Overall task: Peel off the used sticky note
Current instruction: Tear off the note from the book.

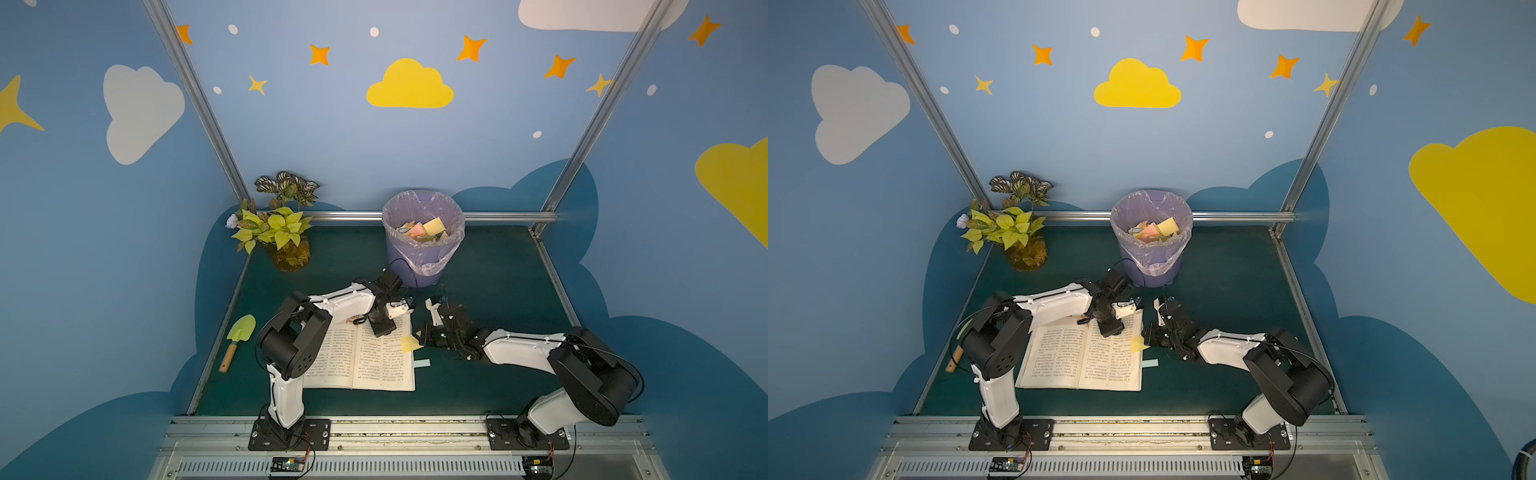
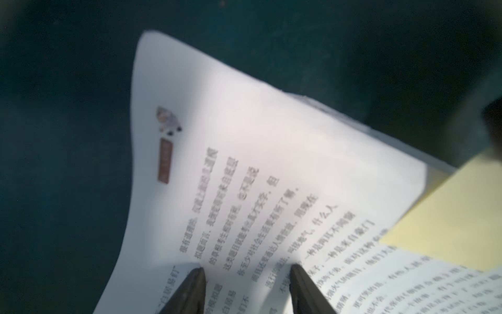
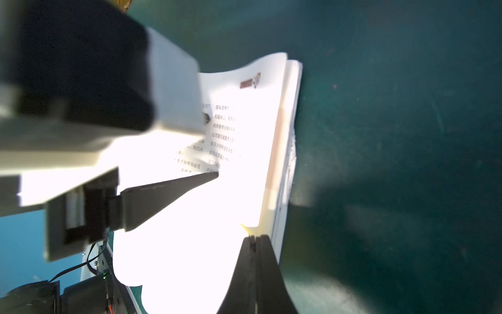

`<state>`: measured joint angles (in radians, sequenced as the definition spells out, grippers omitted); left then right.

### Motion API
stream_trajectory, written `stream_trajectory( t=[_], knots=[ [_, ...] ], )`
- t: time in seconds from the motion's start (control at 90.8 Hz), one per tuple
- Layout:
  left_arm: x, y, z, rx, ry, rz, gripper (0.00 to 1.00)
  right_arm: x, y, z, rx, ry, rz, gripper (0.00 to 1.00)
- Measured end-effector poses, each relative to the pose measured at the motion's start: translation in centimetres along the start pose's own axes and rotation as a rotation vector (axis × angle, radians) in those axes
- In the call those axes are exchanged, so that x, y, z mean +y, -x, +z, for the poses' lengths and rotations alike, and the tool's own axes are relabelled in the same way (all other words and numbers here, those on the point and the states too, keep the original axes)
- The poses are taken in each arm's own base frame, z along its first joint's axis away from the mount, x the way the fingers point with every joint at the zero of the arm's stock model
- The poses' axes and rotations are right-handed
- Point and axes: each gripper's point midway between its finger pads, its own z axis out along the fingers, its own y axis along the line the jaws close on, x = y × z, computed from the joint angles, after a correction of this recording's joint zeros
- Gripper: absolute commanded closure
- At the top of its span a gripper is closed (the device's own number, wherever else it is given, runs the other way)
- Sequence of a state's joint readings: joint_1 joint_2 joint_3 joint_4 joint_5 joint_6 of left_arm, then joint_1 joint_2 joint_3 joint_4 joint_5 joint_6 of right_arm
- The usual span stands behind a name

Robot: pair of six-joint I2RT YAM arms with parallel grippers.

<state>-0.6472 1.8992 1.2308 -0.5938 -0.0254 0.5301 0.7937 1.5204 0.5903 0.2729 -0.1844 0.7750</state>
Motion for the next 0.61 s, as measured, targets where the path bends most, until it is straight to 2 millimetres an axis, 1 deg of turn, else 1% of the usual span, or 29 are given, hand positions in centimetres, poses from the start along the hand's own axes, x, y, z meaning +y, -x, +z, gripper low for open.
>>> stream_trajectory(
  t=[0.264, 0.418, 0.606],
  knots=[
    [-0.1, 0.1, 0.0, 0.011, 0.020, 0.016, 0.52, 2.0, -0.9, -0.6, -0.018, -0.021, -0.119, 1.00],
    [-0.1, 0.1, 0.1, 0.010, 0.020, 0.019, 0.52, 2.9, -1.7, -1.6, -0.020, -0.035, -0.178, 1.00],
    [-0.1, 0.1, 0.0, 0.007, 0.021, 0.019, 0.52, 4.0, -2.0, -3.0, -0.050, -0.021, -0.223, 1.00]
  ],
)
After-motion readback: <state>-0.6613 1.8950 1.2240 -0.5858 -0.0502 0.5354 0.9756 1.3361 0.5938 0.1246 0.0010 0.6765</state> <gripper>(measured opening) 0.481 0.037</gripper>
